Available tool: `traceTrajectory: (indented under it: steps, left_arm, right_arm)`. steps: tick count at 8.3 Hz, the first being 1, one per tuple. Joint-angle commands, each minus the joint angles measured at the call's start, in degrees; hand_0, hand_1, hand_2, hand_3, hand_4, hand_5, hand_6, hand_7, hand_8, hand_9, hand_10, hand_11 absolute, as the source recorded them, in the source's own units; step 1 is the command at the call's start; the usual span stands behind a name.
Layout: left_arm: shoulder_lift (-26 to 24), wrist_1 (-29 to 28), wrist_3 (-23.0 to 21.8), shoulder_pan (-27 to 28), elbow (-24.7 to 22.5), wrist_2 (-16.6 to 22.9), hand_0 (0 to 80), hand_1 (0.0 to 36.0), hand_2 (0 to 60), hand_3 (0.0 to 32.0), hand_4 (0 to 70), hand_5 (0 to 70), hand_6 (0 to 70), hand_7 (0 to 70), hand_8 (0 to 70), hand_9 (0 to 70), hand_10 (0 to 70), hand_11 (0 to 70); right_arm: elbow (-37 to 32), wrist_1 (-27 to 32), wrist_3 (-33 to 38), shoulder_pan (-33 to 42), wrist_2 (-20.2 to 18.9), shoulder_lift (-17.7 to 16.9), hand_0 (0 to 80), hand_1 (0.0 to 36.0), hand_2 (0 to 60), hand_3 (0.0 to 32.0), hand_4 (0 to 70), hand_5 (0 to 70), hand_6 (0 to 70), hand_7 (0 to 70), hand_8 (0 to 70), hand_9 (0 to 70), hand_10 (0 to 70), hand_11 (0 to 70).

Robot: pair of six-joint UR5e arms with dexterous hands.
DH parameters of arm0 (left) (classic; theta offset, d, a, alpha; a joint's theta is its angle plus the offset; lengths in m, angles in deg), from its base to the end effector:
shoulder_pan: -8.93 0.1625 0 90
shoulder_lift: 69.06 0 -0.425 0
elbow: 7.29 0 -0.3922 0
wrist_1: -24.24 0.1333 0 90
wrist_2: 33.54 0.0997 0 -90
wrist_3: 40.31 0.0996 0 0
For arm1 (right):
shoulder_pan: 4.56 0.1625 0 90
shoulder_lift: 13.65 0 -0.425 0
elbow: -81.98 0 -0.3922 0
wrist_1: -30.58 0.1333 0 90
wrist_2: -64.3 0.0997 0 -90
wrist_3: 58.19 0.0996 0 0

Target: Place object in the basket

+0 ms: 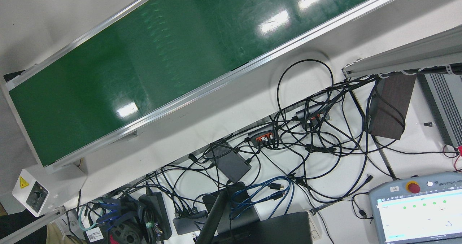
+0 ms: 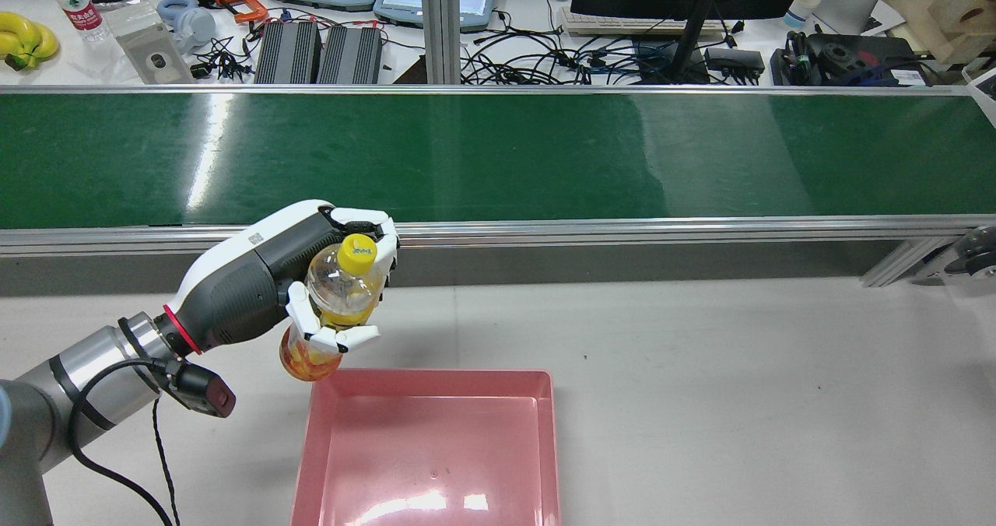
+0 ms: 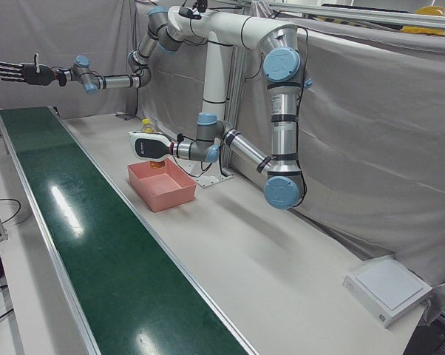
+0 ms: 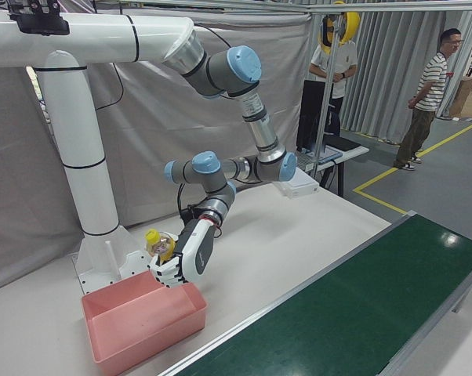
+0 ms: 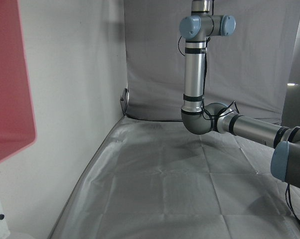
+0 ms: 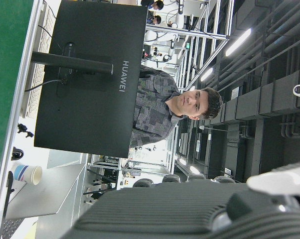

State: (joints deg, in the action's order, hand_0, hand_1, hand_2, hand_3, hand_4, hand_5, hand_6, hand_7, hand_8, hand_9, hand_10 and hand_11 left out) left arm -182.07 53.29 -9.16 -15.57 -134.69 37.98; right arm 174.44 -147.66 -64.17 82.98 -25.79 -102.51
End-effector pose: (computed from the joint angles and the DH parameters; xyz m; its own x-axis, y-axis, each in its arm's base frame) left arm 0.3796 -0.3542 0.2486 -0.7923 -0.5309 -0.3005 -0.0744 0.5731 -0.8161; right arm 0.1112 -0.5136 0.6527 -0.9940 0.0345 0.1039 -0.1001 0.0975 -0.9902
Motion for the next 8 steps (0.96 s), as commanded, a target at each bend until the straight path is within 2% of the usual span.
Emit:
traceTrajectory:
  steps: [1,2,3,4,5,6,7,8]
  left_arm:
    - [0.1,-0.3,2.2,5.1,0.0,-3.1,62.4,24.2,60.0,0.0,70.0,70.0,70.0,70.0,70.0,70.0,70.0,70.0]
    - [0.2,-0.5,2.1,4.9,0.0,-3.0,64.1,22.7,60.0,0.0,70.0,70.0,70.0,70.0,70.0,70.0,70.0,70.0]
    - [0.2,-0.7,2.0,4.9,-0.2,-2.7,78.6,10.7,2.5,0.0,70.0,70.0,70.0,70.0,70.0,70.0,70.0,70.0]
    - [0.8,-0.7,2.1,4.9,-0.8,-2.8,76.8,7.3,0.0,0.0,48.6,64.0,37.7,70.0,48.2,70.0,58.9,70.0]
    - [0.9,-1.0,2.0,5.1,-0.8,-2.4,76.4,8.7,0.0,0.0,14.8,48.9,20.2,51.5,30.4,47.7,47.6,68.6]
    - [0.9,-1.3,2.0,5.4,-0.7,-2.2,76.2,10.7,0.0,0.0,3.3,35.2,11.7,33.1,18.6,31.1,35.5,52.3]
    - [0.8,-1.5,1.9,5.4,-0.7,-1.7,71.2,11.2,0.0,0.0,0.0,23.8,3.4,14.1,6.5,11.1,15.3,24.6]
    - [0.7,-1.5,1.9,5.4,-0.3,-0.3,67.9,11.6,0.0,0.0,0.0,10.7,0.2,9.1,0.1,1.2,5.2,10.1]
  right_arm:
    - [0.0,0.0,0.0,0.0,0.0,0.0,0.0,0.0,0.0,0.0,0.0,0.0,0.0,0.0,0.0,0.0,0.0,0.0]
    - [0.0,0.0,0.0,0.0,0.0,0.0,0.0,0.0,0.0,0.0,0.0,0.0,0.0,0.0,0.0,0.0,0.0,0.0]
    - [0.0,0.0,0.0,0.0,0.0,0.0,0.0,0.0,0.0,0.0,0.0,0.0,0.0,0.0,0.0,0.0,0.0,0.0]
    - [0.0,0.0,0.0,0.0,0.0,0.0,0.0,0.0,0.0,0.0,0.0,0.0,0.0,0.0,0.0,0.0,0.0,0.0]
    - [0.0,0.0,0.0,0.0,0.0,0.0,0.0,0.0,0.0,0.0,0.0,0.0,0.0,0.0,0.0,0.0,0.0,0.0]
    - [0.0,0.0,0.0,0.0,0.0,0.0,0.0,0.0,0.0,0.0,0.0,0.0,0.0,0.0,0.0,0.0,0.0,0.0]
    - [0.0,0.0,0.0,0.0,0.0,0.0,0.0,0.0,0.0,0.0,0.0,0.0,0.0,0.0,0.0,0.0,0.0,0.0]
    - [0.0,0.0,0.0,0.0,0.0,0.0,0.0,0.0,0.0,0.0,0.0,0.0,0.0,0.0,0.0,0.0,0.0,0.0]
